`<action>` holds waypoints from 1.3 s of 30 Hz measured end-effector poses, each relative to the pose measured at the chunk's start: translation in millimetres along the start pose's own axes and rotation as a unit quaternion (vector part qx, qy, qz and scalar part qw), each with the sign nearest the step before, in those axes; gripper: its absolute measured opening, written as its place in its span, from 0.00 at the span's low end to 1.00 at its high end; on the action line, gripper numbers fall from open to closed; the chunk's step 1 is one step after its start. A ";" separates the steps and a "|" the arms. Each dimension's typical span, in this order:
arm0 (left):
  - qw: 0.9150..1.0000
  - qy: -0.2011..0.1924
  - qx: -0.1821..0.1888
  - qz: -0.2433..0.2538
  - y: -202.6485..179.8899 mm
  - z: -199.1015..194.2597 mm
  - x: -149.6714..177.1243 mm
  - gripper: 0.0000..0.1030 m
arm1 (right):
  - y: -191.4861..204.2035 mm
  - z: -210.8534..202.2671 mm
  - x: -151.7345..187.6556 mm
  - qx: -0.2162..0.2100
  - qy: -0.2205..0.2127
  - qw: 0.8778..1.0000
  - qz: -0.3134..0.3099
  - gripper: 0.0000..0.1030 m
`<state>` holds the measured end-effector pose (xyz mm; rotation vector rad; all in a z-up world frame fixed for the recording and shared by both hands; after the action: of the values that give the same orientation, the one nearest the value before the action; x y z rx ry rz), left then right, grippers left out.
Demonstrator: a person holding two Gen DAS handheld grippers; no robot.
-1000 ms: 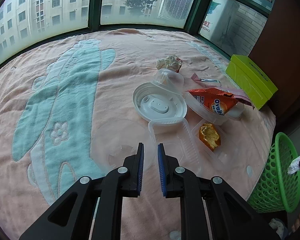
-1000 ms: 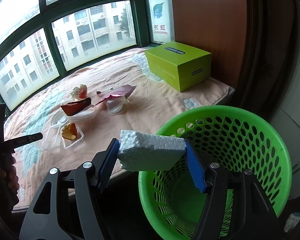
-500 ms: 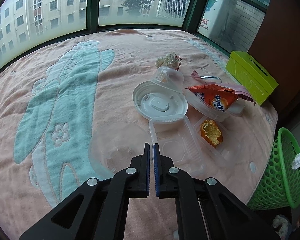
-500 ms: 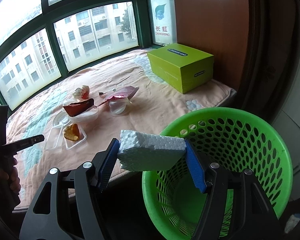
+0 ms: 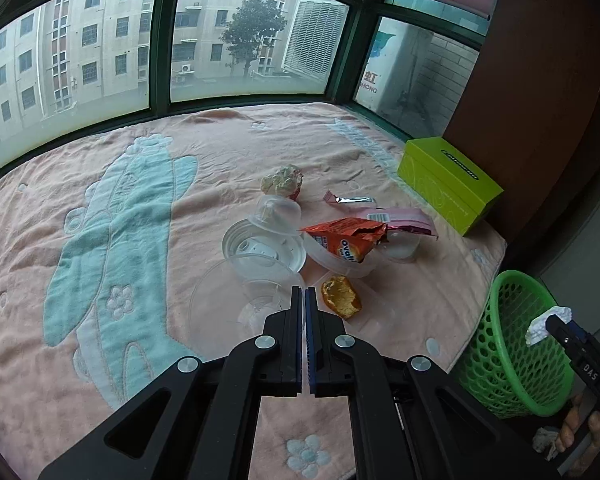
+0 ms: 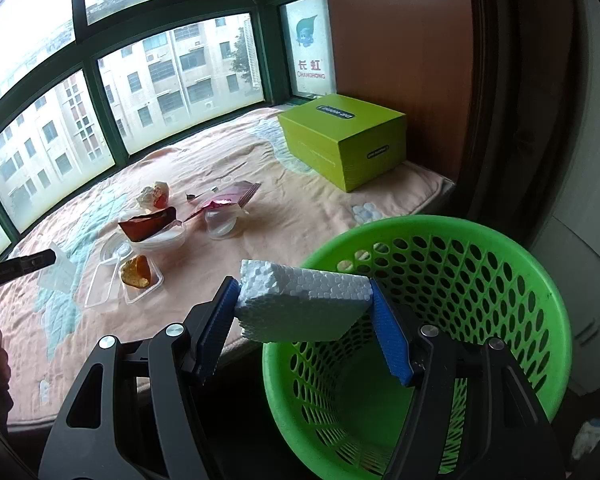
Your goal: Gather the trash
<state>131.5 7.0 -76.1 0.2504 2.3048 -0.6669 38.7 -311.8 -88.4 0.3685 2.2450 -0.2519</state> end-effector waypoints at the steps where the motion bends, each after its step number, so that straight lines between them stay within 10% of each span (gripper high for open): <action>1: 1.000 -0.003 0.011 0.004 -9.3 -2.5 -3.1 0.02 | -3.5 0.2 0.9 0.003 0.001 1.000 0.003 0.63; 21: 0.974 0.039 0.195 0.110 -211.9 53.9 -21.8 0.02 | -82.0 -11.2 16.7 0.054 0.008 0.997 0.055 0.74; 39: 0.942 0.151 0.255 0.158 -298.7 119.0 46.0 0.02 | -150.6 -27.6 32.2 0.101 -0.004 0.989 0.110 0.77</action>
<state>61.2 -309.8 -63.5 1.0044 2.2540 -1.1067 -52.5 -438.9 -86.8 0.7182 2.1551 -0.3635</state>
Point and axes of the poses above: each gripper's, at about its wrist camera, not at the fingertips, and z roughly the way its jaws point, y to its left, x to its underside, the point moved 6 cm from there along z, roughly the way its jaws point, and after that the axes turned 15 degrees about x, right-handed, at the moved point
